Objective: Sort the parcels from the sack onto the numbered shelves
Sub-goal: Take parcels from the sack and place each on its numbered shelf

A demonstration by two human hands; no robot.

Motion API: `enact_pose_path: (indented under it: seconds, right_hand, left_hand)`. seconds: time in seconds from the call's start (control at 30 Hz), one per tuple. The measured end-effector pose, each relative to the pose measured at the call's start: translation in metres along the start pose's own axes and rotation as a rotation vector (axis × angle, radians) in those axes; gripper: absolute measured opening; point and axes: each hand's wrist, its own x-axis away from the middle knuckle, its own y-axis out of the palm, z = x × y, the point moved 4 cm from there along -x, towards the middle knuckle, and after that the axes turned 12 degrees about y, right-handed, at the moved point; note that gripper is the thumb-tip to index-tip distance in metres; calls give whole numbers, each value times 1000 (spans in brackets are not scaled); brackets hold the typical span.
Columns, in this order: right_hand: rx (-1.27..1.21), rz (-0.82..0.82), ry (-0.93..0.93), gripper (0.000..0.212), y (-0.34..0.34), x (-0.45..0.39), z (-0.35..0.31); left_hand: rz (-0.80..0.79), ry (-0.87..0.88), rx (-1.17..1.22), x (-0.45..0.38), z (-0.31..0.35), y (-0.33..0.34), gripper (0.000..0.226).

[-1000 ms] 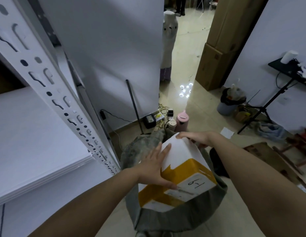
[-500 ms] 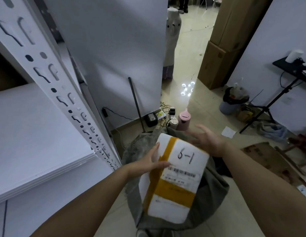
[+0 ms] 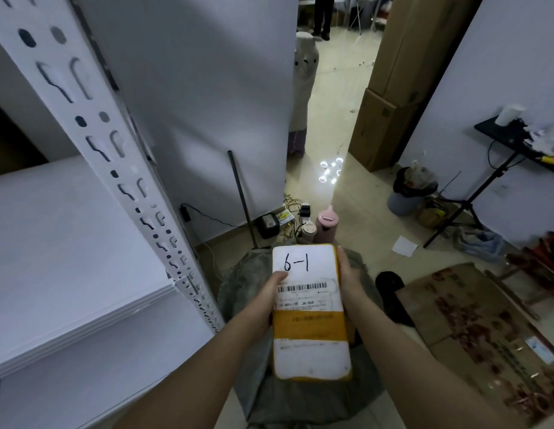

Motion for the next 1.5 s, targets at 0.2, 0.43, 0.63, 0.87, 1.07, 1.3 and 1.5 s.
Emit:
enact_pose_path:
  seconds: [0.2, 0.43, 0.63, 0.87, 1.07, 1.3, 1.5]
  right_hand:
    - [-132, -135, 119, 125, 15, 33, 18]
    - [-126, -330, -42, 60, 42, 169, 8]
    - [31, -351, -219, 84, 41, 185, 37]
    - [152, -503, -242, 40, 58, 258, 45]
    - [237, -659, -308, 30, 99, 321, 60]
    - [338, -662, -499, 39, 181, 394, 74]
    - [330, -822, -621, 25, 276, 478, 121]
  left_hand:
    - [71, 109, 18, 23, 9, -4, 47]
    - [117, 161, 3, 86, 14, -15, 59]
    - [250, 316, -29, 161, 2, -15, 42]
    - [419, 499, 34, 231, -11, -23, 48]
    - [494, 579, 25, 286, -5, -56, 56]
    - [683, 604, 58, 360, -5, -138, 55]
    - [780, 761, 68, 442, -1, -234, 45]
